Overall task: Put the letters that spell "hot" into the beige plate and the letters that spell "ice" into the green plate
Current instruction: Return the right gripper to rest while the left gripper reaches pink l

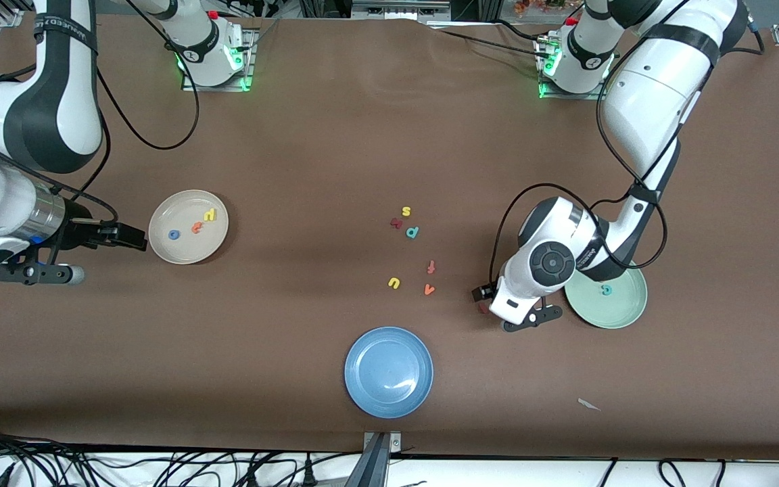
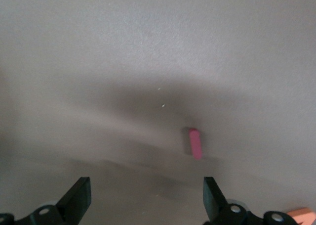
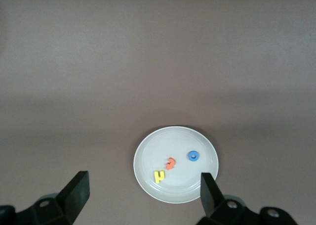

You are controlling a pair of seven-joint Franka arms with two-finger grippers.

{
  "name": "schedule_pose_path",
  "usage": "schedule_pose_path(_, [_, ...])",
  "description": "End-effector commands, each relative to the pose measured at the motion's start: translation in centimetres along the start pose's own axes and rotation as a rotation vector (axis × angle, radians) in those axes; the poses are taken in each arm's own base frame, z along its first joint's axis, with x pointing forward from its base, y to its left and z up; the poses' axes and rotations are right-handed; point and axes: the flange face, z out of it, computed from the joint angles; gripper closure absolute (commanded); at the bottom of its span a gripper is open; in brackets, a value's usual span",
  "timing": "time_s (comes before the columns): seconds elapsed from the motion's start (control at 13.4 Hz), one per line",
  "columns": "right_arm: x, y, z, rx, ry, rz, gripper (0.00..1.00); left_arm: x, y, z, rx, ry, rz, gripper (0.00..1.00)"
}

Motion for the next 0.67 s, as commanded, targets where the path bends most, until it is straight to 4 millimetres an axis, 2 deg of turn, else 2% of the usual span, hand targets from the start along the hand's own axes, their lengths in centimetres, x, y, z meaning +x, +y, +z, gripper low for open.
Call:
schedule_pose_path(0.0, [-0.2,-0.3,-1.0,0.024,0.003,0.008,0.01,1.0,2.2,0.4,-0.044,0.000,-0.083,0.00])
schedule_pose_path(0.15, [-0.2,0.1,-1.2,0.025,0.007,0.012,0.01,1.2,2.4,0.8,-0.054,0.003,-0.105,0.05])
schedule_pose_path(0.37, [-0.1,0.4,-1.0,0.018,0.000,0.009,0.01,1.3,3.0,1.7,-0.093,0.024,-0.134,0.17])
schedule_pose_path(0.6, [0.2,2.1,-0.6,0.048,-0.025,0.016,0.01,1.2,3.1,2.1,-0.091,0.023,-0.145,0.32])
